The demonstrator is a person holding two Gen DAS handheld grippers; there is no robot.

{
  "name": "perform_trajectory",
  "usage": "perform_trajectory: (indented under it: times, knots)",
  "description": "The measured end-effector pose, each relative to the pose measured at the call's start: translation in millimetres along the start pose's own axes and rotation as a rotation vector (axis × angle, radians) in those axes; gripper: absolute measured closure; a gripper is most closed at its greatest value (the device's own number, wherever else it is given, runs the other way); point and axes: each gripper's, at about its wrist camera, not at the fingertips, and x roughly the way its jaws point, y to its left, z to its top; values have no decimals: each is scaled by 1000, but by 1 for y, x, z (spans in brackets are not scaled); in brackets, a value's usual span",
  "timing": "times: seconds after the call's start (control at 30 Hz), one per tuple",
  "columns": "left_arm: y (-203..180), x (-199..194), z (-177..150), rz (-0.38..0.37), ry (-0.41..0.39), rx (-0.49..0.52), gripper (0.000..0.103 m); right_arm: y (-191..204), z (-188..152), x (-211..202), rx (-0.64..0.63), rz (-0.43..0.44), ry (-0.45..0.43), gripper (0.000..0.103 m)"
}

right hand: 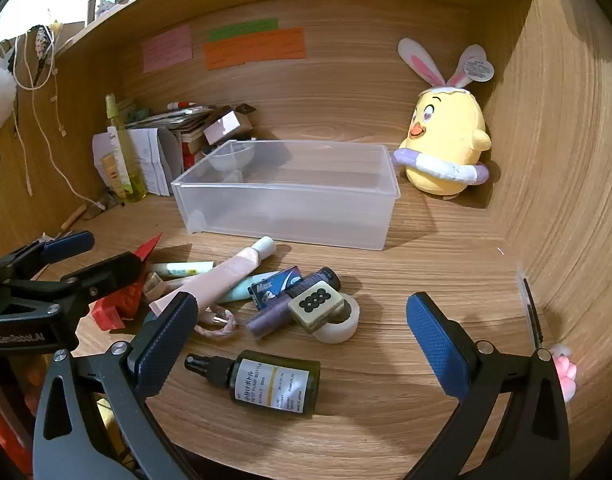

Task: Organize objects
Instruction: 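Move both grippers toward the scattered items in front of the bin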

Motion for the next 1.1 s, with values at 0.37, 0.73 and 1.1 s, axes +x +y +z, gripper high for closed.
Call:
perform_trajectory:
  times: [0.37, 0.73, 1.1]
  knots:
    - [-1, 0, -2, 0, 6, -7, 0, 0, -1, 0, 3, 17, 7, 0]
    - [-1, -1, -5, -1, 12, -6, 0, 0, -1, 0, 2, 20, 8, 0]
    - [7, 0, -8, 6, 29, -22, 0, 5, -7, 0, 6, 34, 16, 0]
